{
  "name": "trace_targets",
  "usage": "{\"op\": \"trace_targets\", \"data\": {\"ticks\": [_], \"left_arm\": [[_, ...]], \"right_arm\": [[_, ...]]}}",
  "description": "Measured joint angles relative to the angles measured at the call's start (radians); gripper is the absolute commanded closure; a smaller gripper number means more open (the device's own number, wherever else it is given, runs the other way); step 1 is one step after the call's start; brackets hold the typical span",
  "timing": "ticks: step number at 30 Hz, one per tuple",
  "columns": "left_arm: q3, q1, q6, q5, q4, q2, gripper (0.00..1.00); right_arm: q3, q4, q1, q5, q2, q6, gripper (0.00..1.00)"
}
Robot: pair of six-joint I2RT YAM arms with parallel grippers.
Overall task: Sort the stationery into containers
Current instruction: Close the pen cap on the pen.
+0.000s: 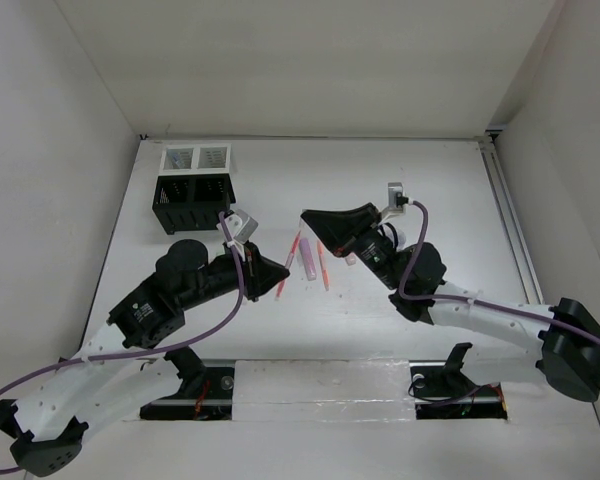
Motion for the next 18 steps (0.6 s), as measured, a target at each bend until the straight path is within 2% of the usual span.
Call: {"op": "trace_targets", "data": {"ticks": [18], "left_arm": [[0.0,0.0,0.001,0.005,0.0,-0.008,1.0]], "right_arm": [[-0.021,0.04,0.0,0.001,0.007,0.007,1.0]]}}
